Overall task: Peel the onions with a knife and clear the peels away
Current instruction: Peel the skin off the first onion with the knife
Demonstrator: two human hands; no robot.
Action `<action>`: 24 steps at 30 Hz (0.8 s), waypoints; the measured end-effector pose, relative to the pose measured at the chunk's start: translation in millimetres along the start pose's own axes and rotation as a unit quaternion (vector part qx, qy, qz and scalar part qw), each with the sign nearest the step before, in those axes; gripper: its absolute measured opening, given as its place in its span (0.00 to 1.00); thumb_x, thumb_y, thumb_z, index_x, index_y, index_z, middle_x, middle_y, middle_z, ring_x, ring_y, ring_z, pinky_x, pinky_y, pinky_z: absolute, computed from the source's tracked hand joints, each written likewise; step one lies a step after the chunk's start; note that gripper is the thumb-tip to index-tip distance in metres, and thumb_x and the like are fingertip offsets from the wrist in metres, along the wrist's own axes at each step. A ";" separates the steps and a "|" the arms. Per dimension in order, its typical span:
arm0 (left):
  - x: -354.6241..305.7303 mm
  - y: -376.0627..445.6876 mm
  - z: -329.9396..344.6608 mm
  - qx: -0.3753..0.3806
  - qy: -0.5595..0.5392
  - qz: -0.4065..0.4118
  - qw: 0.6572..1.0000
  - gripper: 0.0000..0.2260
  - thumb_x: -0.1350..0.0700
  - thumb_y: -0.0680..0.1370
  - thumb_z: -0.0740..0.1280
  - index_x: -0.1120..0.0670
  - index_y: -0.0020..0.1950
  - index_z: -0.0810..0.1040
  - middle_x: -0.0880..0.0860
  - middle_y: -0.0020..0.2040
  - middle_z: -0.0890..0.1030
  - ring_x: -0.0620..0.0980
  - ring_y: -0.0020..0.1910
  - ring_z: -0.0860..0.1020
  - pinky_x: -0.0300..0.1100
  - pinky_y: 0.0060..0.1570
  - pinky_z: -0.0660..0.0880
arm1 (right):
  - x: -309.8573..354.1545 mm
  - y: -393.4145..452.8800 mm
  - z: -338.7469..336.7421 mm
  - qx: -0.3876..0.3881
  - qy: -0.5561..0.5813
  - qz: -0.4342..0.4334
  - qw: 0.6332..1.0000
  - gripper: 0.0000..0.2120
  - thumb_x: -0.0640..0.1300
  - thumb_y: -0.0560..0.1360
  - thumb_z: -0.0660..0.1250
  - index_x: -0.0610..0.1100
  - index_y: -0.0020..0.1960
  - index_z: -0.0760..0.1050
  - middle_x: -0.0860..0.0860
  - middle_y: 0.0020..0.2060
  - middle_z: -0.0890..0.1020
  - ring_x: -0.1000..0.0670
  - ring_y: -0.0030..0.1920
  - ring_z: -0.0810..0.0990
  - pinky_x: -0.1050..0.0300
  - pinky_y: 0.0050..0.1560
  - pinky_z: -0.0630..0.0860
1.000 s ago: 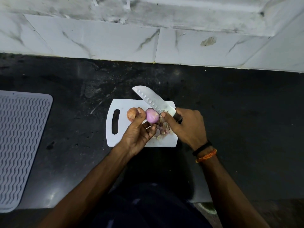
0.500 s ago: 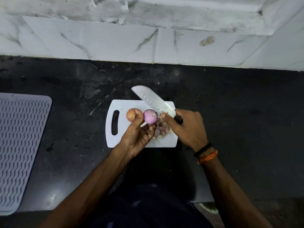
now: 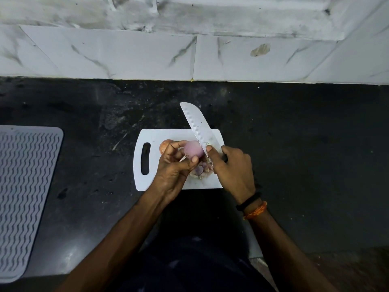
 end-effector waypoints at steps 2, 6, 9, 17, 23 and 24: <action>0.9 1.6 -0.5 0.004 0.014 0.014 1.000 0.19 0.65 0.60 0.82 0.48 0.44 0.85 0.62 0.61 0.75 0.57 0.58 0.80 0.45 0.50 0.82 | 0.5 -1.1 2.8 0.011 -0.017 -0.013 1.000 0.20 0.59 0.79 0.64 0.51 0.34 0.65 0.58 0.29 0.70 0.58 0.29 0.70 0.68 0.32 0.61; 5.8 4.9 -5.1 0.001 0.047 0.047 0.998 0.22 0.58 0.55 0.86 0.47 0.45 0.84 0.72 0.66 0.66 0.61 0.61 0.76 0.44 0.50 0.81 | 2.5 -1.9 5.3 0.031 -0.003 -0.012 0.999 0.21 0.60 0.79 0.64 0.46 0.36 0.68 0.58 0.28 0.72 0.57 0.29 0.71 0.63 0.38 0.66; 4.4 4.5 -4.1 -0.009 0.054 0.058 0.997 0.21 0.64 0.57 0.82 0.48 0.45 0.83 0.68 0.62 0.70 0.60 0.59 0.77 0.45 0.51 0.81 | 5.7 -3.6 2.2 0.012 0.033 0.000 0.999 0.23 0.57 0.79 0.66 0.50 0.29 0.66 0.54 0.24 0.73 0.54 0.29 0.76 0.67 0.33 0.66; 7.3 6.5 -7.0 -0.019 0.041 0.063 0.997 0.25 0.73 0.61 0.75 0.57 0.52 0.72 0.63 0.60 0.74 0.59 0.58 0.78 0.45 0.50 0.82 | 3.0 -1.5 7.0 0.007 0.043 0.027 0.999 0.23 0.58 0.80 0.64 0.51 0.29 0.64 0.56 0.26 0.70 0.49 0.34 0.74 0.54 0.38 0.68; 5.8 3.7 -7.6 -0.017 0.052 0.078 0.995 0.28 0.74 0.60 0.76 0.60 0.54 0.70 0.57 0.54 0.77 0.54 0.54 0.81 0.43 0.46 0.81 | 2.7 -3.3 14.1 0.008 0.016 0.004 1.000 0.22 0.65 0.78 0.60 0.53 0.33 0.62 0.56 0.31 0.71 0.50 0.36 0.73 0.55 0.42 0.69; 6.0 3.7 -7.9 -0.018 0.051 0.078 0.995 0.27 0.75 0.59 0.76 0.59 0.52 0.70 0.54 0.51 0.78 0.53 0.53 0.82 0.42 0.46 0.81 | 2.9 -3.3 13.8 0.014 0.017 0.001 1.000 0.23 0.67 0.77 0.58 0.51 0.34 0.65 0.51 0.32 0.75 0.47 0.37 0.75 0.51 0.43 0.72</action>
Point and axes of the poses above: each hand's wrist, its own y-axis towards the middle knuckle, its own z-axis out of the palm, x = y × z, the point moved 1 cm from there along y, towards the middle knuckle
